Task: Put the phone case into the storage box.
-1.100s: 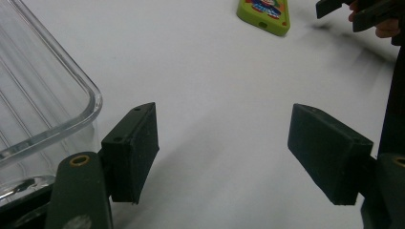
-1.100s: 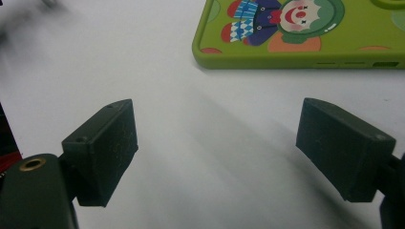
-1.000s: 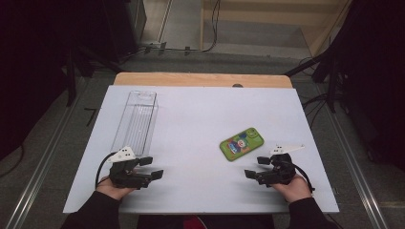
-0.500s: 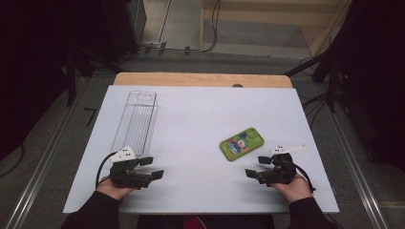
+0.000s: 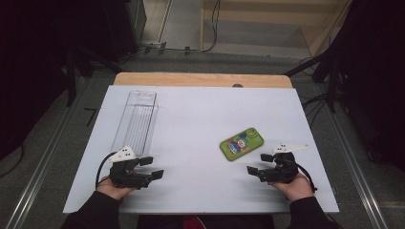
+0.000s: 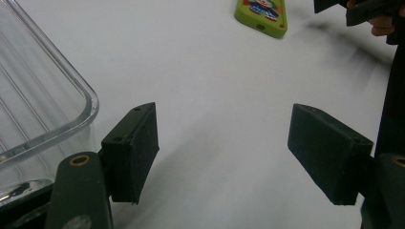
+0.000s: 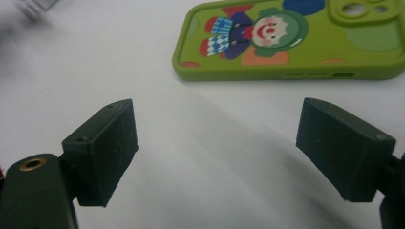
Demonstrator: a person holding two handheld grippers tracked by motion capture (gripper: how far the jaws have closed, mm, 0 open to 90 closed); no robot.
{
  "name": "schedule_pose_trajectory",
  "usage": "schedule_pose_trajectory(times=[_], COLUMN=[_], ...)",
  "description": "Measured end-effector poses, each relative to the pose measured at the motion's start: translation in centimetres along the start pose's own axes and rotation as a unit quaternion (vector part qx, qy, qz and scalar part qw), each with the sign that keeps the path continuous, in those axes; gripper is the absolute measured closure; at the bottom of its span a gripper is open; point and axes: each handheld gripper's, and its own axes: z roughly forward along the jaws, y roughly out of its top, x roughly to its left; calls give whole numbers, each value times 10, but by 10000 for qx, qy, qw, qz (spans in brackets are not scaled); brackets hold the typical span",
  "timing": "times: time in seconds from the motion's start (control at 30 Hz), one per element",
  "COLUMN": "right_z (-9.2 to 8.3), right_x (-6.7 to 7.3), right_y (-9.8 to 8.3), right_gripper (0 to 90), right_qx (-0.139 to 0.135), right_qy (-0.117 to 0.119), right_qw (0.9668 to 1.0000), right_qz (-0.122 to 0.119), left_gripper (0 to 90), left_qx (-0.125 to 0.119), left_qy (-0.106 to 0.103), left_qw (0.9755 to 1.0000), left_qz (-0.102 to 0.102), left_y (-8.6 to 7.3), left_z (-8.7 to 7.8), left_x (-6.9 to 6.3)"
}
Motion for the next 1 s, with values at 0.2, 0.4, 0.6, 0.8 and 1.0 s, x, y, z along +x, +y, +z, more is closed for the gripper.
schedule_pose_trajectory(times=[0.2,0.4,0.6,0.8,1.0], right_z=[-3,-5,-5,-6,-5], right_x=[-4,-9,-17,-26,-34], right_y=[3,8,13,20,30], right_gripper=[124,125,132,132,132], right_qx=[-53,-86,-121,-176,-182], right_qy=[-102,-207,-321,-427,-532], right_qw=[9999,9997,9993,9987,9980], right_qz=[67,80,136,231,281], left_gripper=[264,264,265,264,264], left_qx=[9,19,13,9,9], left_qy=[-2,-1,3,1,4], left_qw=[10000,10000,10000,10000,10000], left_qz=[6,6,-10,-13,-14], left_y=[0,0,0,0,0], left_z=[0,0,0,1,1], left_x=[0,0,0,0,0])
